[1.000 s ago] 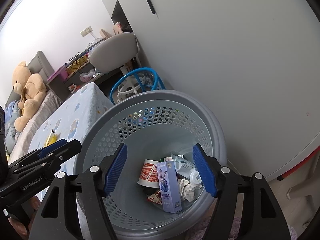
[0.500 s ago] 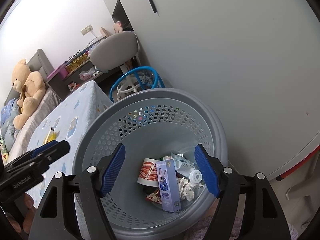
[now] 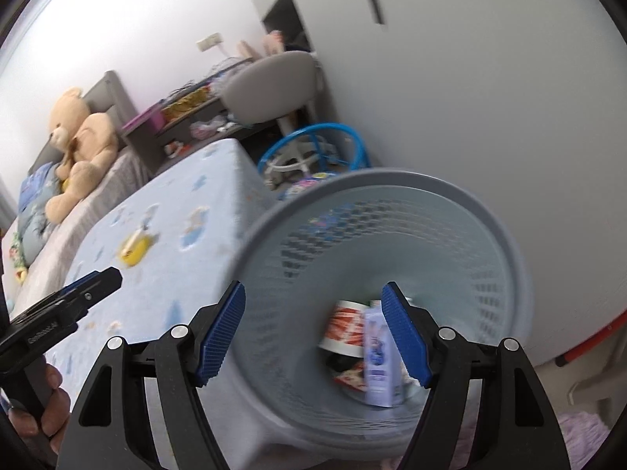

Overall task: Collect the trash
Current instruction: 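Withdraw both open grippers from the basket back over the table, then move the right gripper to the white tube on the yellow ring and close on it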

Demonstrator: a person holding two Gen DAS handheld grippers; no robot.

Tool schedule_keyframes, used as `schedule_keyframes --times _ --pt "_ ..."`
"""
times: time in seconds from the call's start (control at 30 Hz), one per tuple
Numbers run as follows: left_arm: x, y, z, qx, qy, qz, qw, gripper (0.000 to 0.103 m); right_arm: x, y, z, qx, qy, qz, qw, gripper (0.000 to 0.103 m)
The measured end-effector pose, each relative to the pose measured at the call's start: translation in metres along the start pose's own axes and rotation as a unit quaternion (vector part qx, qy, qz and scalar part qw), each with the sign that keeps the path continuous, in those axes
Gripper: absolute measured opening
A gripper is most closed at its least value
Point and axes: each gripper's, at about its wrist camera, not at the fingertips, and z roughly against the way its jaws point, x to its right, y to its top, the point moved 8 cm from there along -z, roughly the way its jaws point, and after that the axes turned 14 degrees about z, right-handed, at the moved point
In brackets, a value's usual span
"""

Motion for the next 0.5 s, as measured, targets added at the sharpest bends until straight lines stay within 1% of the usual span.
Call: schedule_keyframes --times 0.13,0.23,0.37,0.5 --pt "-0.039 0.005 0.019 0.015 0.020 0.025 0.9994 0.057 -0.038 0.013 0.000 0.009 0.024 0.024 0.999 0.071" --pt "-0.067 0.007 0.030 0.023 0.034 0.040 0.9984 0.057 -0.069 0.021 -0.005 0.014 0.042 0.040 0.998 0.074" --pt "-0.102 0.009 0.041 0.030 0.047 0.061 0.9966 0.057 -0.102 0.030 -0.017 0.009 0.060 0.059 0.996 0.074" --pt "-0.134 0.014 0.046 0.035 0.059 0.078 0.9946 0.057 -0.130 0.039 -0.033 0.002 0.069 0.078 0.995 0.074"
